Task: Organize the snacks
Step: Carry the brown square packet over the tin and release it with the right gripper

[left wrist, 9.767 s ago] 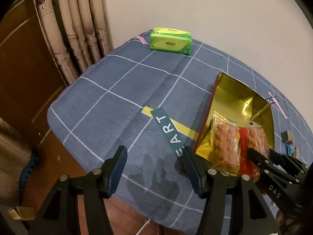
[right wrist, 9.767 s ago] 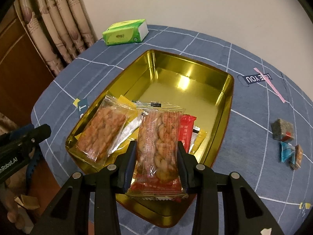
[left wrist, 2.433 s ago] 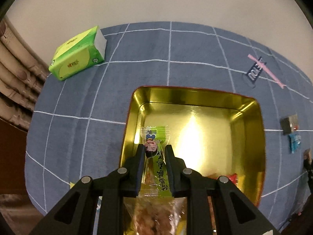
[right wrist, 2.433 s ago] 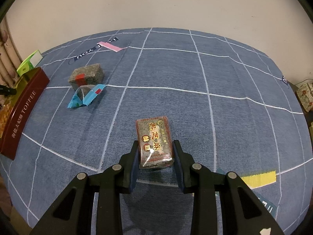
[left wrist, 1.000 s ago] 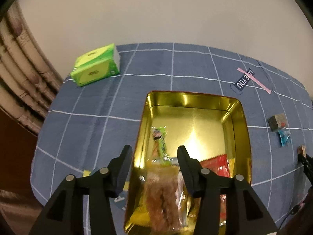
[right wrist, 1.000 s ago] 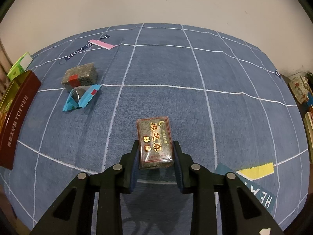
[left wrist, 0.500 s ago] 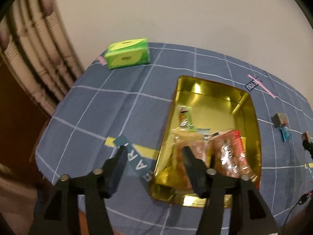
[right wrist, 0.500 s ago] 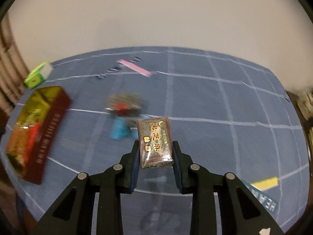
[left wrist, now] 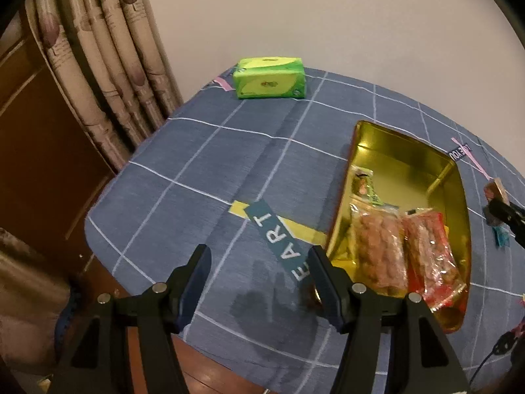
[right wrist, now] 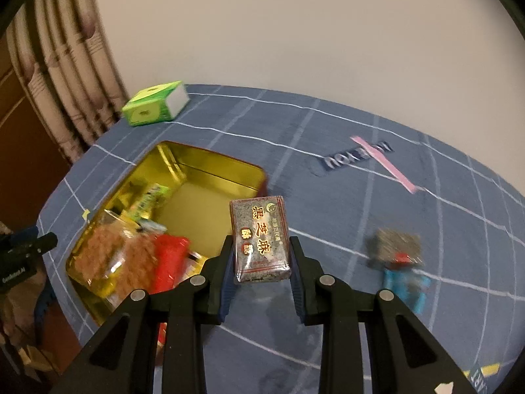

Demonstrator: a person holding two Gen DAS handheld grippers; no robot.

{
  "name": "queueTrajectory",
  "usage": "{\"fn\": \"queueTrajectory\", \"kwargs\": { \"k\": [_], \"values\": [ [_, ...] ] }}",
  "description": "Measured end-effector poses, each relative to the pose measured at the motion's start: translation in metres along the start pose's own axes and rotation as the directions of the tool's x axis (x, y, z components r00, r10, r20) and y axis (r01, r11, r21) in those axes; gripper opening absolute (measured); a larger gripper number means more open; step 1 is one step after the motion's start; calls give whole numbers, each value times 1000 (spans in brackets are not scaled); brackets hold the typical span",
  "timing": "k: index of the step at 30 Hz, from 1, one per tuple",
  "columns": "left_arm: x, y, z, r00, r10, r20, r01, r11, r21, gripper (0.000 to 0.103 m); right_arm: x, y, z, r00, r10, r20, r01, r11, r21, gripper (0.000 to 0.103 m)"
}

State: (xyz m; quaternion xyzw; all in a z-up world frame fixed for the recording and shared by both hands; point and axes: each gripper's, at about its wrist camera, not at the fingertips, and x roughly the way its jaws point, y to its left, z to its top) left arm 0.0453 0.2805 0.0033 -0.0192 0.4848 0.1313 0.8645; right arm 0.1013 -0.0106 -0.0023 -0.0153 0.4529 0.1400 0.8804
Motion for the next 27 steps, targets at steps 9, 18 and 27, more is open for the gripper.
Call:
{"fn": "queueTrajectory", "kwargs": {
  "k": [9, 18, 27],
  "values": [
    [13, 13, 0, 998, 11, -56, -15, 997, -80, 63, 32, 27, 21, 999, 1, -32, -3, 998, -70, 28],
    [19, 9, -1, 996, -6, -84, -1, 997, -74, 63, 61, 39, 36, 997, -18, -76, 8, 992, -123, 28],
    [24, 11, -1, 995, -16, -102, 7, 996, -85, 63, 77, 46, 42, 994, -40, -101, 24, 988, -154, 28]
  ]
}}
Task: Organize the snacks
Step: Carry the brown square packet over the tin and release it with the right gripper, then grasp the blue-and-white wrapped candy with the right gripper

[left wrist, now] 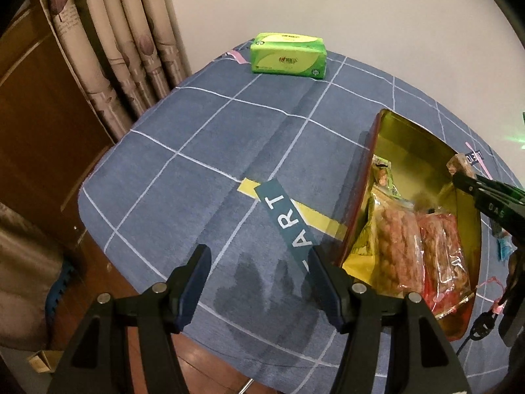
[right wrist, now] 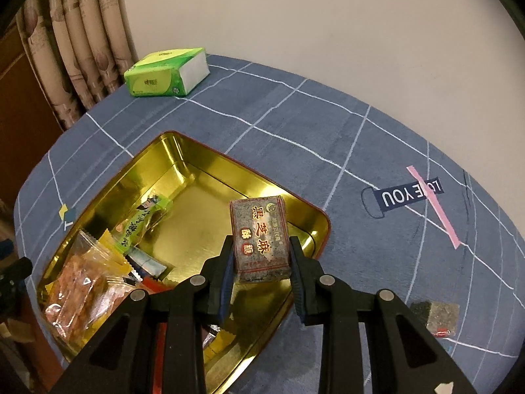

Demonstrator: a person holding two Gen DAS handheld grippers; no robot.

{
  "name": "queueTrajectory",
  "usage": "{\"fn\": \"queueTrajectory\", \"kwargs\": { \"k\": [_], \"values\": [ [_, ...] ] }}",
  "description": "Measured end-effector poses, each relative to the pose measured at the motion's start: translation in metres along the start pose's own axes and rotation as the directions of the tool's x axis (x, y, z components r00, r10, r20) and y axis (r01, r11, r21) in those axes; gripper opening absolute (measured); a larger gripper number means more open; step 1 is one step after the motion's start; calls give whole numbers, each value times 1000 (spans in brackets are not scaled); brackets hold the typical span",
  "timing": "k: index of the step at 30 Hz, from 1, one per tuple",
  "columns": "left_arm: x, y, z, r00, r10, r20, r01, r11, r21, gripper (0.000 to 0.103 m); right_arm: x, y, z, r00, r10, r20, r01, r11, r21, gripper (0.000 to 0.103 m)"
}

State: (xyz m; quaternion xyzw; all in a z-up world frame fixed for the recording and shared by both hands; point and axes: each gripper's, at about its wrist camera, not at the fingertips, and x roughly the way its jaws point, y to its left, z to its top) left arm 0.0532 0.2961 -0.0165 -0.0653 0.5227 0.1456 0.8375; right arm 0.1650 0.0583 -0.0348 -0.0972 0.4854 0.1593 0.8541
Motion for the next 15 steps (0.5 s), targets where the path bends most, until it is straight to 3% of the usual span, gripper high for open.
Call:
{"fn": "queueTrajectory", "kwargs": {
  "k": [15],
  "values": [
    [1, -3, -1, 1000, 7, 1, -7, 1000, 9, 63, 9, 5, -1, 1000, -22, -7, 22, 1000, -10, 29]
  ]
}}
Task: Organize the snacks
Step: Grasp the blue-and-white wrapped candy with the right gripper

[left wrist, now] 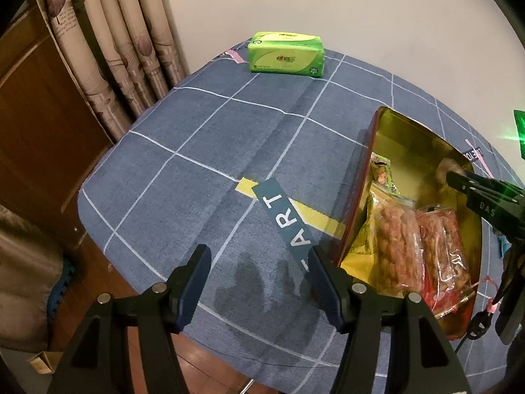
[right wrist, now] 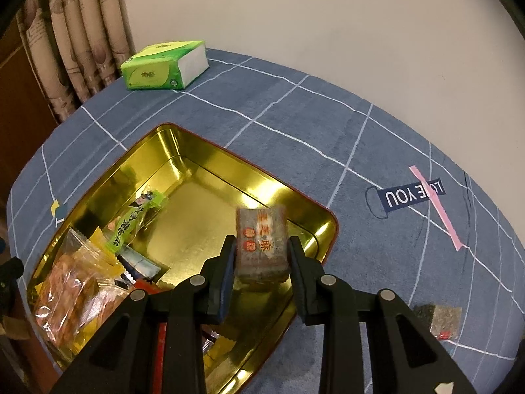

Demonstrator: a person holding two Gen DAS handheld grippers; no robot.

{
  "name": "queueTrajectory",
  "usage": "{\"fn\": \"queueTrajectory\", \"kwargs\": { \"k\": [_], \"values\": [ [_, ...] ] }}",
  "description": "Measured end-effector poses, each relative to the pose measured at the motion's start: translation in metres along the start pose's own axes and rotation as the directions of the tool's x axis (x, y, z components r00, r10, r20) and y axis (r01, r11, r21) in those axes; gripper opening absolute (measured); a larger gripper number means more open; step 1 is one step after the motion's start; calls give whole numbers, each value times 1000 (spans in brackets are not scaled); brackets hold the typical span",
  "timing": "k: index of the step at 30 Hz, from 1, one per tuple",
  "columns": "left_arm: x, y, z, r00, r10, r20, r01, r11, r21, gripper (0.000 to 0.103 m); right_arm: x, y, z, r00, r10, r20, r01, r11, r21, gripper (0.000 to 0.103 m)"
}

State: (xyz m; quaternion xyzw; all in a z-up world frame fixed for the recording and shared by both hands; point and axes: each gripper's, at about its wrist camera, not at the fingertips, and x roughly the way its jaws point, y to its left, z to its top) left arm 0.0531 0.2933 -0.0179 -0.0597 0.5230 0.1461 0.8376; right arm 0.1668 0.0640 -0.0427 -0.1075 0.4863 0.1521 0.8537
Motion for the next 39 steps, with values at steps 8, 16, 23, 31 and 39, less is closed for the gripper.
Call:
{"fn": "queueTrajectory", "kwargs": {
  "k": [8, 16, 23, 31, 39],
  "values": [
    [-1, -2, 0, 1000, 6, 3, -6, 1000, 12, 63, -17, 0, -4, 999, 11, 31, -12, 1000, 6, 31],
    [-3, -4, -2, 1000, 11, 8, -11, 1000, 23, 63, -55, -16, -20, 996, 20, 90, -24, 999, 46, 42],
    [-5, -10, -4, 1000, 25, 17, -25, 998, 51, 63, -73, -52, -49, 996, -9, 92, -2, 993, 117, 43],
    [-3, -9, -4, 999, 35, 10, -36, 998, 51, 63, -84, -112, -92, 994, -85, 63, 69, 972, 223, 54],
    [0, -9, -4, 999, 45, 5, -45, 998, 50, 63, -81, -155, -132, 992, -121, 22, 108, 941, 320, 62]
  ]
}}
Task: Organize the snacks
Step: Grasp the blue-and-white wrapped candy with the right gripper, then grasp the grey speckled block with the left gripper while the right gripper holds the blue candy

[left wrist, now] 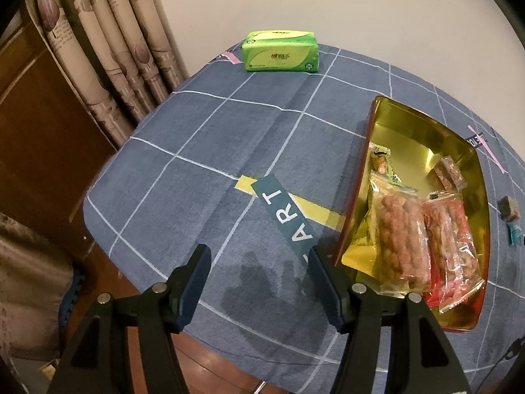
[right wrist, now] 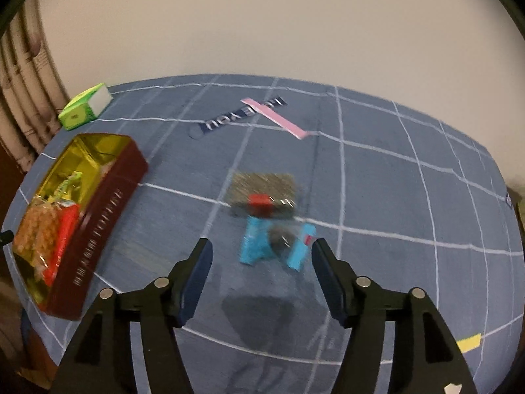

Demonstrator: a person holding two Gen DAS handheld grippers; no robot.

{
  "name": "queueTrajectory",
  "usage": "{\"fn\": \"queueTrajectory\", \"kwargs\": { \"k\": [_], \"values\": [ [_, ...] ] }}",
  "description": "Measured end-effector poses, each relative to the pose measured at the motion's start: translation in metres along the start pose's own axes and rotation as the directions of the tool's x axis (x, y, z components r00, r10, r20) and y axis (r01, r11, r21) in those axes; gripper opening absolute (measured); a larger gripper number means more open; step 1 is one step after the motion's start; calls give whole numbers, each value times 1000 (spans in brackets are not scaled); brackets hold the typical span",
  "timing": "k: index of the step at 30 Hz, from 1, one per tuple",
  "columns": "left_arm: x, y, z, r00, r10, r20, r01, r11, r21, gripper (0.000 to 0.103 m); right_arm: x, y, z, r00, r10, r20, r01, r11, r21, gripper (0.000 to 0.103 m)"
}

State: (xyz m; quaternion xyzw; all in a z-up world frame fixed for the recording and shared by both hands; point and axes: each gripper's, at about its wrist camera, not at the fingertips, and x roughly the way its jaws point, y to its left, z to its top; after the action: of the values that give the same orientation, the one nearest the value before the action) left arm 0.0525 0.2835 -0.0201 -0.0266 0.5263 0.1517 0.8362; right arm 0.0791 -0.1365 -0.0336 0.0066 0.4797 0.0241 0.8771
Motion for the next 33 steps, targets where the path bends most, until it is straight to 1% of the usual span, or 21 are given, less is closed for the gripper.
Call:
{"fn": "queueTrajectory", "kwargs": {
  "k": [3, 6, 15, 17, 18, 19, 20, 22, 23, 24, 25, 28, 30, 33],
  "values": [
    [0, -1, 0, 1000, 3, 1, -3, 1000, 4, 63, 5, -5, -8, 1000, 5, -6, -5, 1000, 9, 66],
    [0, -2, -1, 1000, 4, 7, -4, 1000, 10, 63, 13, -3, -13, 1000, 4, -12, -3, 1000, 5, 68],
    [-3, -7, -1, 999, 24, 34, -25, 999, 41, 63, 39, -14, -5, 1000, -27, -6, 28, 999, 45, 68],
    [-4, -7, -1, 999, 28, 39, -30, 999, 43, 63, 44, -16, -4, 1000, -21, -9, 21, 999, 42, 64],
    [-4, -8, -2, 999, 33, 42, -35, 998, 44, 63, 47, -17, -4, 1000, -20, -12, 20, 999, 39, 58],
    [-4, -8, -1, 998, 35, 43, -37, 998, 46, 63, 49, -17, -5, 1000, -17, -15, 17, 999, 38, 56],
    [-4, -8, -1, 998, 37, 44, -39, 998, 48, 63, 49, -17, -5, 1000, -17, 0, 17, 999, 35, 54],
    [-3, -10, -2, 998, 48, 48, -50, 998, 49, 63, 48, -15, -7, 1000, -18, 15, 18, 1000, 24, 45],
    [-4, -11, -2, 997, 51, 50, -54, 997, 52, 63, 48, -14, -7, 1000, -16, 21, 16, 1000, 14, 42],
    [-4, -12, -2, 997, 56, 55, -59, 997, 53, 63, 48, -14, -7, 999, -15, 28, 14, 1000, 7, 35],
    [-6, -13, -2, 996, 60, 62, -63, 997, 53, 63, 48, -14, -8, 999, -12, 31, 12, 1000, 4, 31],
    [-11, -18, -3, 995, 64, 77, -69, 996, 61, 63, 45, -18, -9, 999, -3, 40, 3, 1000, 4, 28],
    [-15, -25, -3, 995, 67, 78, -73, 994, 82, 63, 44, -24, -10, 999, 2, 41, -3, 1000, 9, 27],
    [-28, -41, -2, 994, 48, 95, -58, 993, 106, 63, 41, -38, -13, 999, 0, 47, -1, 1000, 24, 27]
  ]
}}
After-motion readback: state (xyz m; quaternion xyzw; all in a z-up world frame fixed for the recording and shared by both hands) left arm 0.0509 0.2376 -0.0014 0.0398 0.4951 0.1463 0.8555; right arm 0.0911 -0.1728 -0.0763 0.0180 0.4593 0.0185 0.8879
